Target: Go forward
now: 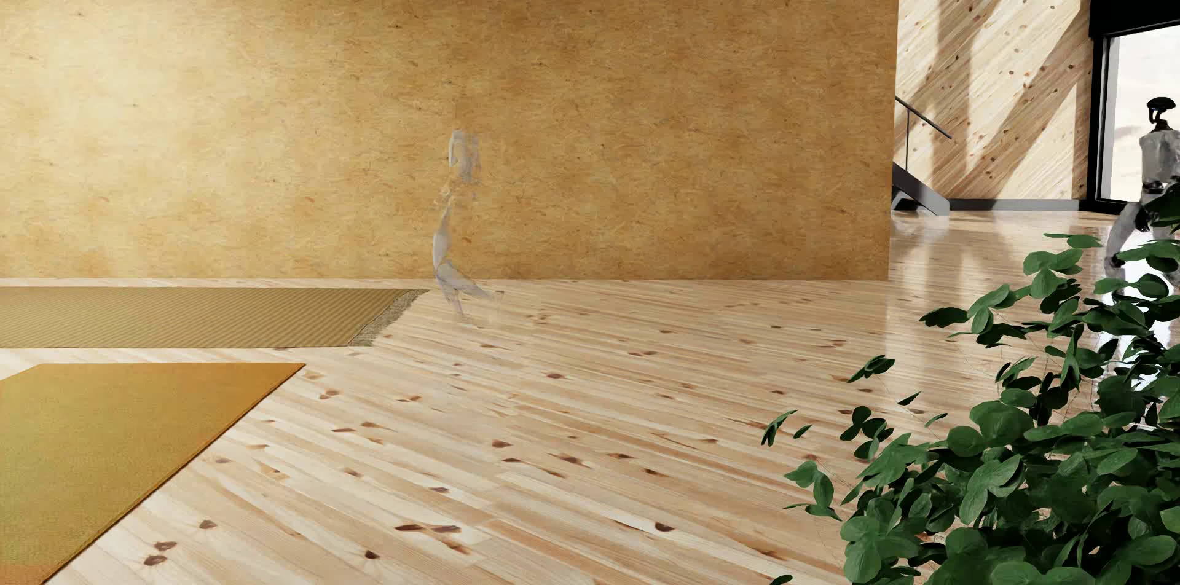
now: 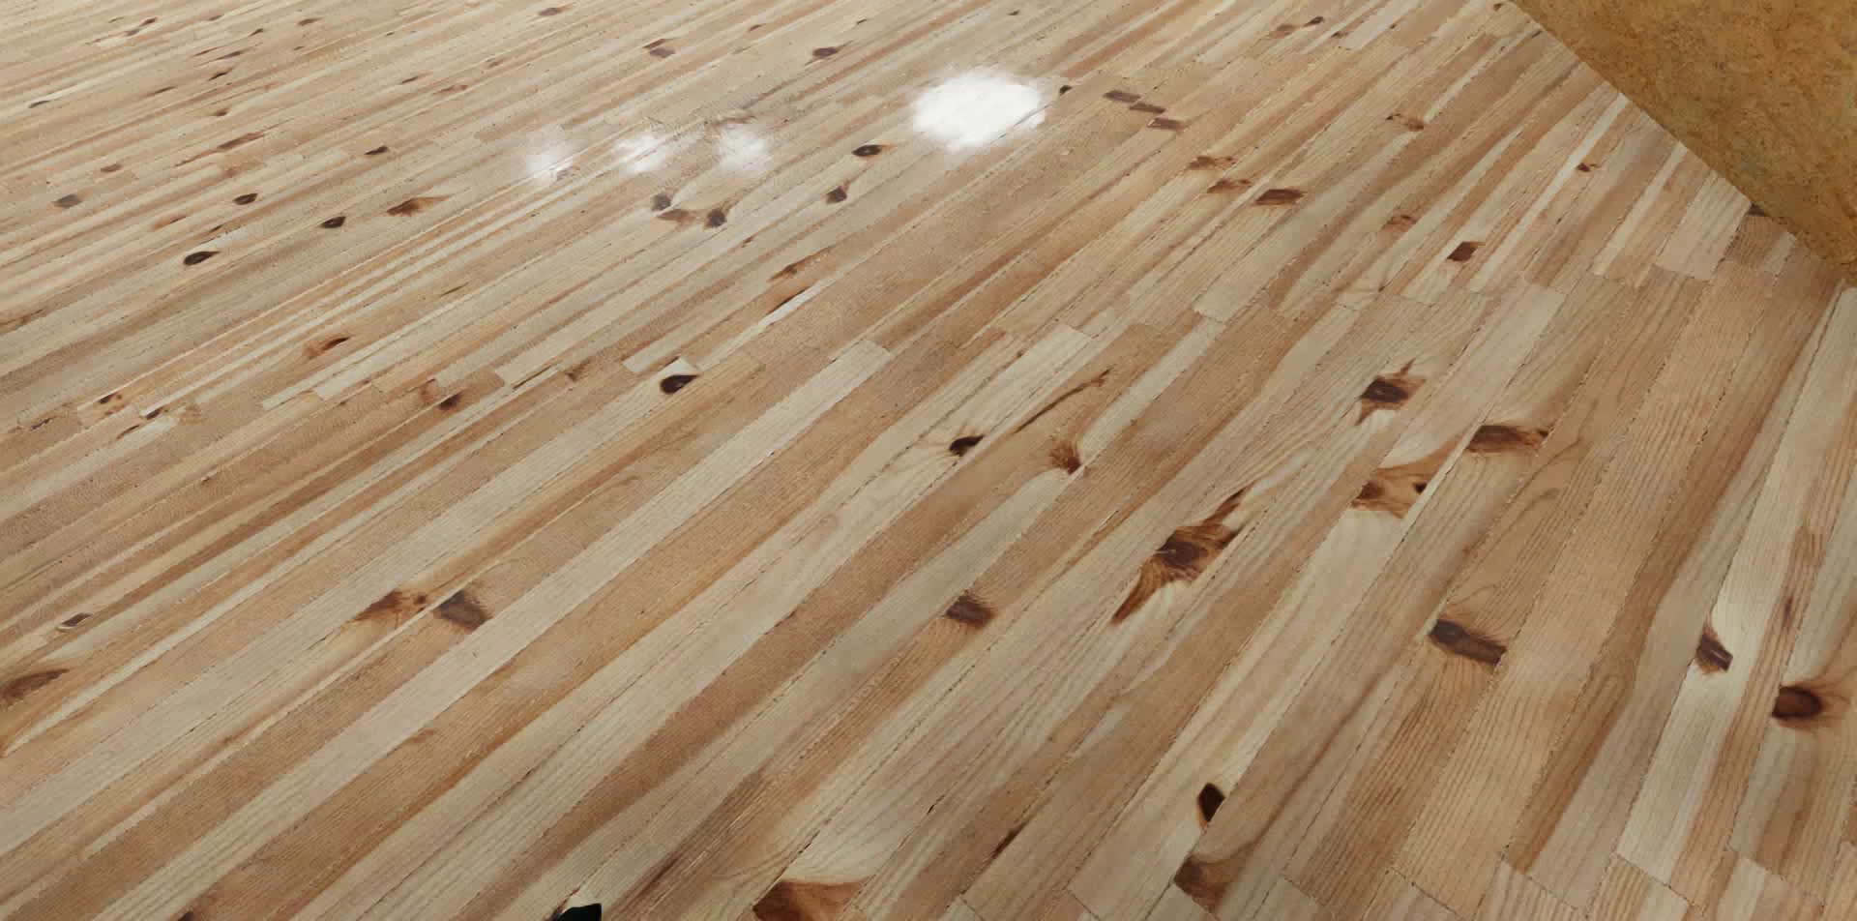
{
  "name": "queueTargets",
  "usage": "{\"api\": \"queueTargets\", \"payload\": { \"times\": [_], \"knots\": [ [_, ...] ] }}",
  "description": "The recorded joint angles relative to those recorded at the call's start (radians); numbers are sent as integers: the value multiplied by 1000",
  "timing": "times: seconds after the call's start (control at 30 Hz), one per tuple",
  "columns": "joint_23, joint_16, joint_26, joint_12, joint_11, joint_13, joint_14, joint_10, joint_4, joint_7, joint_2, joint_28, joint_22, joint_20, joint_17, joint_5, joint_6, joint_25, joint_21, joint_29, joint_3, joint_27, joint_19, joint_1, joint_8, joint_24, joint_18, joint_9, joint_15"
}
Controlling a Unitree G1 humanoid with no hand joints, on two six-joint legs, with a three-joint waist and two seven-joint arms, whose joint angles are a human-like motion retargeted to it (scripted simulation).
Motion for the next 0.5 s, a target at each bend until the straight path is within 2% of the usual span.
{"api": "queueTargets", "payload": {
  "times": [0.03,0.07,0.13,0.17,0.2,0.3,0.33,0.37,0.4,0.43,0.47,0.5],
  "knots": [
    [-10,-6,0,15,4,-12,105,175,-14,0,32,0,16,-34,-1,18,-10,0,-4,0,20,0,0,-113,0,0,0,-3,-43],
    [-31,-2,0,26,0,-26,109,335,-20,0,81,0,33,-76,-3,37,-20,0,5,0,56,0,0,-214,0,0,0,5,-81],
    [-87,-10,0,65,-50,-60,-1,502,-14,0,230,0,57,-121,-14,53,-41,0,11,0,139,0,0,-380,0,0,0,20,-122],
    [-111,-13,0,83,-76,-87,-8,467,-22,0,299,0,71,-149,-21,44,-57,0,9,0,188,0,0,-448,0,0,0,24,-135],
    [-148,-14,0,106,-92,-112,39,409,-10,0,361,0,76,-163,-31,35,-68,0,3,0,239,0,0,-517,0,0,0,32,-159],
    [-265,-12,0,158,-145,-181,236,-47,-1,0,529,0,77,-213,-63,4,-89,0,-30,0,344,0,0,-605,0,0,0,36,-229],
    [-299,-12,0,173,-155,-196,191,-191,4,0,586,0,82,-229,-72,10,-86,0,-43,0,361,0,0,-610,0,0,0,34,-274],
    [-321,-18,0,177,-156,-222,-84,-288,0,0,621,0,99,-250,-80,8,-86,0,-56,0,374,0,0,-599,0,0,0,28,-302],
    [-332,-21,0,184,-136,-233,-312,-419,-10,0,646,0,113,-258,-82,-8,-93,0,-74,0,405,0,0,-575,0,0,0,27,-302],
    [-339,-26,0,191,-115,-242,-369,-303,-21,0,671,0,133,-271,-84,-20,-96,0,-81,0,416,0,0,-588,0,0,0,27,-278],
    [-334,-31,0,194,-61,-243,-174,-292,-48,0,675,0,150,-285,-84,-30,-102,0,-89,0,411,0,0,-616,0,0,0,22,-211],
    [-320,-37,0,200,1,-230,-39,-255,-75,0,670,0,174,-288,-76,-44,-115,0,-95,0,403,0,0,-629,0,0,0,14,-77]
  ]
}}
